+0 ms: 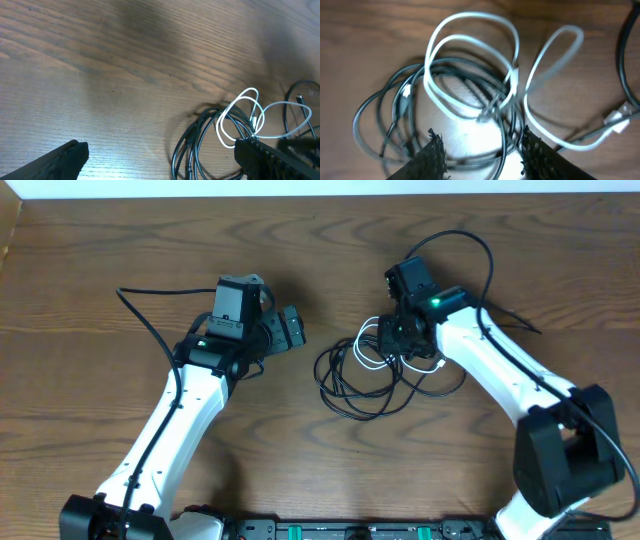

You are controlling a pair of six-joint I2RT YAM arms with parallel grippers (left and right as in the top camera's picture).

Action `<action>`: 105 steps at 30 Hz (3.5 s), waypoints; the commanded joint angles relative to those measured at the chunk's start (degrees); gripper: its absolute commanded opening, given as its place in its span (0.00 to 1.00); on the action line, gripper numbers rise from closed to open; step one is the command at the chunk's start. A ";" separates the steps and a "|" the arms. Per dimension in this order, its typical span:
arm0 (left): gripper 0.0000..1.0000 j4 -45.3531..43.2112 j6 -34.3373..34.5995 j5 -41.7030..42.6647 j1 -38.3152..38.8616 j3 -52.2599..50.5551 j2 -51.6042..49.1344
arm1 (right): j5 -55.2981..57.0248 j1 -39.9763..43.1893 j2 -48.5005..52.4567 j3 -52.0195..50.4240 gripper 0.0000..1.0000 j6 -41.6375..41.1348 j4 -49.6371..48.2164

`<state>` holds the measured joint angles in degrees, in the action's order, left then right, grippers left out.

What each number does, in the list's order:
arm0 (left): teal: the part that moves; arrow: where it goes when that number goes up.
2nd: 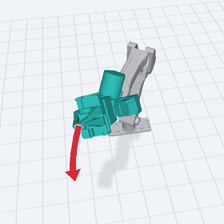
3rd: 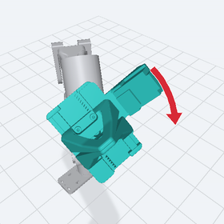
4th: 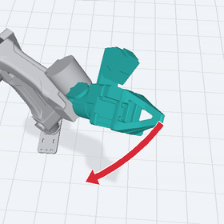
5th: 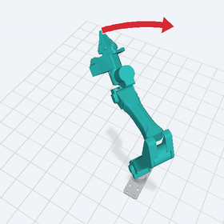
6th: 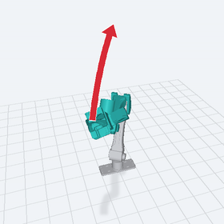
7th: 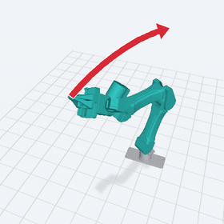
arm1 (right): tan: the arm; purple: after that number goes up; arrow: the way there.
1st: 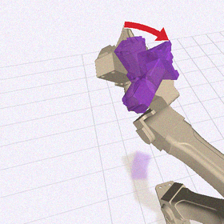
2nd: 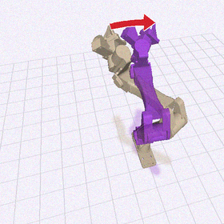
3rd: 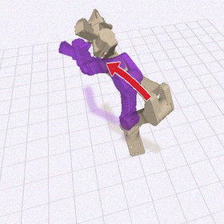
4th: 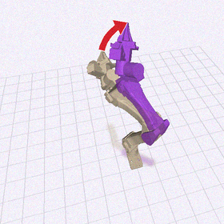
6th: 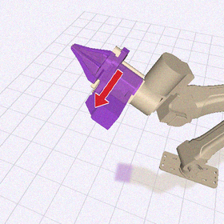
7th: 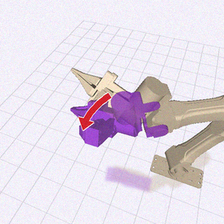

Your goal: Untangle cables

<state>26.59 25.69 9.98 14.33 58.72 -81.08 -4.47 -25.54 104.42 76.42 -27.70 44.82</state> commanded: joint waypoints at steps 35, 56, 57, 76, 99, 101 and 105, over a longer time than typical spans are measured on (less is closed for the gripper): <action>1.00 0.00 -0.09 -0.55 -0.28 0.00 0.59 | -3.63 0.15 -10.03 0.00 0.01 10.64 -6.95; 1.00 0.00 -0.09 -0.52 -0.28 0.00 0.59 | 9.14 0.07 -18.58 -0.09 0.09 14.47 3.54; 1.00 0.00 -0.09 -0.55 -0.28 0.00 0.59 | 10.32 0.09 -18.10 -0.09 0.09 14.47 4.70; 1.00 0.00 -0.09 -0.52 -0.28 0.00 0.59 | -6.67 -1.99 -8.70 -0.11 0.36 9.09 -2.08; 1.00 0.00 -0.09 -0.55 -0.28 0.00 0.59 | -0.31 -7.52 11.06 -0.09 0.24 4.22 -20.76; 1.00 0.00 -0.09 -0.55 -0.28 0.00 0.59 | -0.15 -7.52 11.06 -0.09 0.24 6.12 -20.06; 1.00 0.00 -0.09 -0.55 -0.28 0.00 0.59 | -0.15 -7.52 11.06 -0.09 0.23 9.53 -17.44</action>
<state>26.59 25.69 9.98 14.35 58.72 -81.08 -6.20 -33.10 115.72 76.29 -22.46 26.26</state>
